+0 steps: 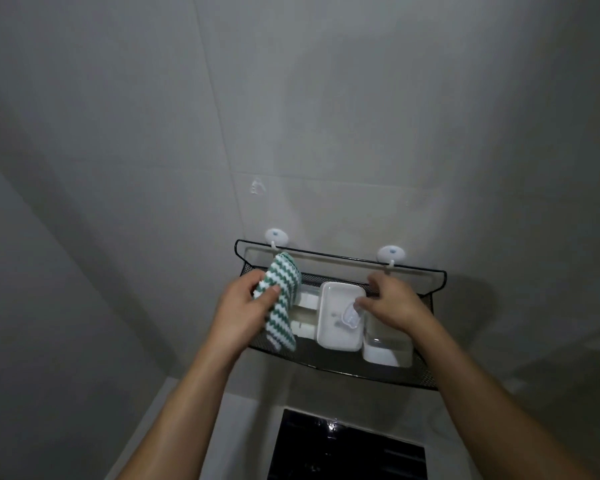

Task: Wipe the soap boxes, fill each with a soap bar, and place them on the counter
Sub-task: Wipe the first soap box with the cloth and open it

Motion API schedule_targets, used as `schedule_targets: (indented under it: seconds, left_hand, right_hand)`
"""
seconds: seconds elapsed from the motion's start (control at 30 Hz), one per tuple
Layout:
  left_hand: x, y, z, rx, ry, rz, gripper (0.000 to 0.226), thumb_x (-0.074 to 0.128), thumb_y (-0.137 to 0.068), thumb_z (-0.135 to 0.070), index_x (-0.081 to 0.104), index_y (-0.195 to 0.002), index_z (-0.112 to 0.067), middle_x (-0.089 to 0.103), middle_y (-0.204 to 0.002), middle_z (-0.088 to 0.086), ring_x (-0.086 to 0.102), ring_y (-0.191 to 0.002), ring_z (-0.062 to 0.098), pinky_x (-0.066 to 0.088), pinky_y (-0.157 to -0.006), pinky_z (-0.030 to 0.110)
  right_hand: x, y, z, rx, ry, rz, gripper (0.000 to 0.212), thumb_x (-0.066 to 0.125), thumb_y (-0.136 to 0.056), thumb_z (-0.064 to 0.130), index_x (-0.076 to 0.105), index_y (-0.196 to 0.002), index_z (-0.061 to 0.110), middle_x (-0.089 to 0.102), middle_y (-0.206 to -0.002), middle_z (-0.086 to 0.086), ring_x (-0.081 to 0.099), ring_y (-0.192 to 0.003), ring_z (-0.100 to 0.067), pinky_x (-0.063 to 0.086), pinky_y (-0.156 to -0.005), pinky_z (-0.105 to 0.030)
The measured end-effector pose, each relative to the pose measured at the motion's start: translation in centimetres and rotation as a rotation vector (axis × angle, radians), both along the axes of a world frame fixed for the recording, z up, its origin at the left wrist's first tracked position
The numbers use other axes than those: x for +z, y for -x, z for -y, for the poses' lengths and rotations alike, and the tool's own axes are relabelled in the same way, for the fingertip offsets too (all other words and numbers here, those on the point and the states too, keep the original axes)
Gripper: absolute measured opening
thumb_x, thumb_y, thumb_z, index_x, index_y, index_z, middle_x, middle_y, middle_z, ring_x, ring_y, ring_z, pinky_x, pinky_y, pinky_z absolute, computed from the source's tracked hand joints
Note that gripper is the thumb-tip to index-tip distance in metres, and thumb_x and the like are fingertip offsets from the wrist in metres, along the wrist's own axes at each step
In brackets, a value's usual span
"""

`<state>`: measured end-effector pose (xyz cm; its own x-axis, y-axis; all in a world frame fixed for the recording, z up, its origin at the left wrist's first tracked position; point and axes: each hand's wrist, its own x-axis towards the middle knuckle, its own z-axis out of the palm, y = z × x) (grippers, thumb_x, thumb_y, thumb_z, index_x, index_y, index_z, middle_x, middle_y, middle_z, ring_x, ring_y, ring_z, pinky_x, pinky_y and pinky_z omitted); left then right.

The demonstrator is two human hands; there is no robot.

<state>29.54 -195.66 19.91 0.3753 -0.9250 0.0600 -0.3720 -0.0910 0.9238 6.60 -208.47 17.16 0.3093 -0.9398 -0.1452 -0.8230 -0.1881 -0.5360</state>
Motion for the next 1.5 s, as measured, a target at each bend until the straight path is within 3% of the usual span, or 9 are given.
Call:
schedule_targets:
  seconds: [0.27,0.57,0.73,0.9,1.0,1.17,1.27,1.37,1.5]
  left_hand:
    - [-2.1,0.8,3.7,-0.050,-0.048,0.077,0.008,0.061,-0.091,-0.018,0.067,-0.090,-0.024,0.072,-0.082,-0.005,0.070,-0.077,0.016,0.058,-0.074,0.046]
    - [-2.4,1.8,4.3,-0.169,-0.040,0.135,0.021,0.060,-0.090,-0.013,0.063,-0.103,-0.030,0.069,-0.097,-0.012,0.067,-0.085,0.007,0.059,-0.074,0.044]
    - [-0.3,1.6,4.2,-0.239,0.124,0.135,0.026,0.061,-0.096,-0.036,0.070,-0.119,-0.033,0.069,-0.112,-0.021,0.062,-0.102,-0.008,0.053,-0.089,0.025]
    - [2.1,1.2,4.7,-0.267,0.268,0.266,0.024,0.064,-0.094,-0.017,0.075,-0.115,-0.023,0.069,-0.120,-0.012,0.058,-0.113,-0.007,0.042,-0.100,0.012]
    - [3.3,1.7,4.9,-0.302,0.370,0.403,0.023,0.071,-0.089,-0.015,0.077,-0.111,-0.020,0.071,-0.115,-0.008,0.060,-0.107,-0.002,0.038,-0.093,0.004]
    - [5.1,2.0,5.7,-0.307,0.433,0.550,0.023,0.076,-0.083,-0.030,0.078,-0.106,-0.028,0.072,-0.111,-0.014,0.054,-0.106,0.012,0.040,-0.094,0.031]
    - [5.7,0.1,6.8,-0.364,0.315,0.376,0.024,0.077,-0.084,-0.027,0.077,-0.108,-0.027,0.072,-0.113,-0.011,0.061,-0.110,0.007,0.046,-0.100,0.032]
    - [5.6,-1.5,7.1,-0.359,0.227,0.057,0.021,0.078,-0.083,-0.011,0.077,-0.102,-0.020,0.076,-0.101,-0.003,0.073,-0.093,0.014,0.057,-0.090,0.036]
    - [4.9,-1.7,6.9,-0.346,0.252,0.002,0.018,0.074,-0.085,-0.003,0.075,-0.096,-0.017,0.077,-0.094,-0.003,0.073,-0.089,0.013,0.057,-0.087,0.030]
  right_hand:
    - [-0.2,-1.0,1.5,0.109,-0.048,-0.027,0.033,0.078,-0.079,0.030,0.067,-0.108,0.021,0.071,-0.105,0.001,0.065,-0.101,-0.021,0.050,-0.096,-0.042]
    - [0.4,-1.2,-0.6,0.059,-0.136,0.429,0.041,0.089,-0.068,0.007,0.068,-0.101,0.017,0.072,-0.093,-0.002,0.069,-0.084,-0.021,0.059,-0.081,-0.041]
    - [1.8,-2.1,-1.3,-0.002,-0.059,0.600,0.043,0.090,-0.064,0.001,0.068,-0.099,0.013,0.076,-0.091,-0.009,0.071,-0.080,-0.030,0.059,-0.078,-0.046]
    - [3.3,-2.5,-1.6,-0.015,0.002,0.706,0.042,0.095,-0.058,0.006,0.075,-0.093,0.015,0.078,-0.082,0.001,0.071,-0.069,-0.008,0.053,-0.064,-0.018]
    - [4.1,-3.0,-2.0,-0.012,0.042,0.743,0.038,0.095,-0.056,0.007,0.075,-0.088,0.015,0.077,-0.080,0.003,0.071,-0.069,-0.007,0.054,-0.062,-0.019]
    - [5.0,-3.6,-2.9,-0.047,0.038,0.885,0.042,0.092,-0.058,-0.002,0.075,-0.094,0.012,0.078,-0.086,-0.004,0.074,-0.078,-0.014,0.058,-0.066,-0.025]
    - [5.7,-2.9,-3.2,-0.076,-0.001,0.956,0.050,0.094,-0.053,0.005,0.074,-0.098,0.010,0.078,-0.088,-0.006,0.076,-0.080,-0.021,0.061,-0.068,-0.028]
    - [6.4,-2.2,-3.2,-0.129,-0.023,1.031,0.062,0.091,-0.043,0.016,0.072,-0.101,0.005,0.078,-0.087,-0.009,0.074,-0.076,-0.023,0.062,-0.068,-0.032]
    - [7.8,-1.3,-3.0,-0.100,-0.043,1.107,0.067,0.089,-0.044,0.017,0.070,-0.106,-0.001,0.077,-0.093,-0.016,0.075,-0.077,-0.024,0.060,-0.064,-0.028]
